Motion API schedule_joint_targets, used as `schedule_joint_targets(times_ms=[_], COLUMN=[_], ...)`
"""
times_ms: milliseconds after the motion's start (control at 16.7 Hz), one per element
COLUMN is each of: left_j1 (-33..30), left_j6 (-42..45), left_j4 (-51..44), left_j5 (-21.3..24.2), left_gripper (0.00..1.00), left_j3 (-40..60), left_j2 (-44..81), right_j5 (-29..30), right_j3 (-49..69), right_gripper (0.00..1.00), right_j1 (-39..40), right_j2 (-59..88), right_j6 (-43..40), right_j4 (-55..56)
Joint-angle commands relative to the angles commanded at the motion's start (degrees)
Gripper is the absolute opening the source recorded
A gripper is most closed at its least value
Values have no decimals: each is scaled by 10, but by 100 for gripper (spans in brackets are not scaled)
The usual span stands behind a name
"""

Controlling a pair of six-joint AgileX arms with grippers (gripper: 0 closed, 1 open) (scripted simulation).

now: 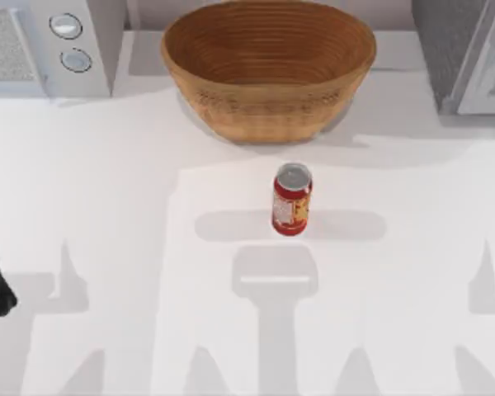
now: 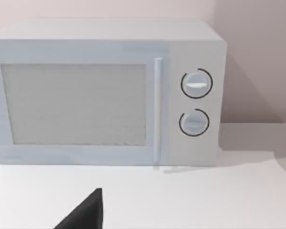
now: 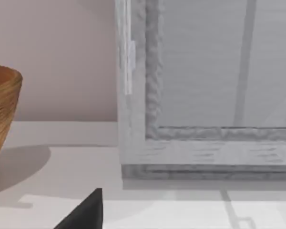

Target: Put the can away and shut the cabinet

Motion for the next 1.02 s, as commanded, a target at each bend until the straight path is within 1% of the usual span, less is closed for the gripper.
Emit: schedule_joint_targets(times_ms=[240, 480, 720, 1020], left_j1=[0, 0, 0, 0], left_j6=[0, 0, 0, 0], left_j4=[0, 0, 0, 0], left_j5=[0, 0, 0, 0], left_gripper=[100, 100, 100, 100], left_j3=[0, 0, 0, 0], left_j2=[0, 0, 0, 0], right_j5=[5, 38, 100, 206], right_j3=[6, 42, 97, 181], right_gripper=[100, 100, 100, 100], right_j1=[7, 50, 117, 222], right_j2=[13, 95, 243, 494], right_j6=[0, -1, -3, -7], right_j4=[11, 78, 187, 360])
